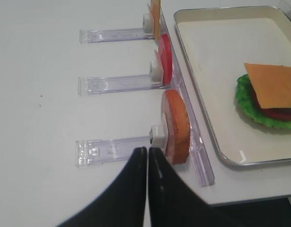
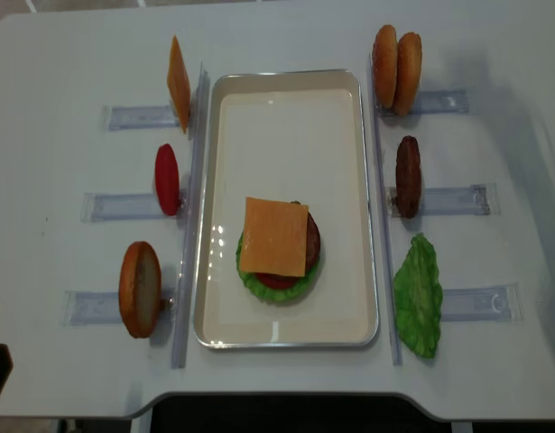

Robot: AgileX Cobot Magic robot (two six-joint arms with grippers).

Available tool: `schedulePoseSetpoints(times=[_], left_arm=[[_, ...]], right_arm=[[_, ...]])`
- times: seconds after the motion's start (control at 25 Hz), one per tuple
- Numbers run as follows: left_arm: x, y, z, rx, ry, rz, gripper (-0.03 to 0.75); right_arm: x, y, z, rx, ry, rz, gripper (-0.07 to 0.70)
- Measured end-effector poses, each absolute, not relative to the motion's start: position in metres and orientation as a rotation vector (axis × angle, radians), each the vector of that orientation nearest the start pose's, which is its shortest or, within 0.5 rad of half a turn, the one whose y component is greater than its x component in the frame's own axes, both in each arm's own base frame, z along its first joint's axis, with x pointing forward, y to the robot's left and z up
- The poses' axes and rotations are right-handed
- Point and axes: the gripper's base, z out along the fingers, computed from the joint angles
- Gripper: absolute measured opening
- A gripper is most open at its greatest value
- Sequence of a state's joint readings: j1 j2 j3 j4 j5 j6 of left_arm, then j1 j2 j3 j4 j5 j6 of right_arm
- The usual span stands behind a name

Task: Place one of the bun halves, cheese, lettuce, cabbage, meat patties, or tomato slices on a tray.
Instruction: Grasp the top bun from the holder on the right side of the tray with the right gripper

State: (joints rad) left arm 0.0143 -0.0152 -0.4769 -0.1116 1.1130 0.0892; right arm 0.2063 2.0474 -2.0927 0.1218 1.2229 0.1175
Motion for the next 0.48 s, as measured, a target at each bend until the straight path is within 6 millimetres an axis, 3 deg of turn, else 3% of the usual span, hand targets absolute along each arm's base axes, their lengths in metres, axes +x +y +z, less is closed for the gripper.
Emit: schedulePoseSetpoints(times=[0.48], left_arm=[[-0.007,-0.009,0.267,0.087,2.098,-0.073,0.0]], right_arm=[[0.426,0.159,0.323,-0.147,2.701,0.286,0.486]])
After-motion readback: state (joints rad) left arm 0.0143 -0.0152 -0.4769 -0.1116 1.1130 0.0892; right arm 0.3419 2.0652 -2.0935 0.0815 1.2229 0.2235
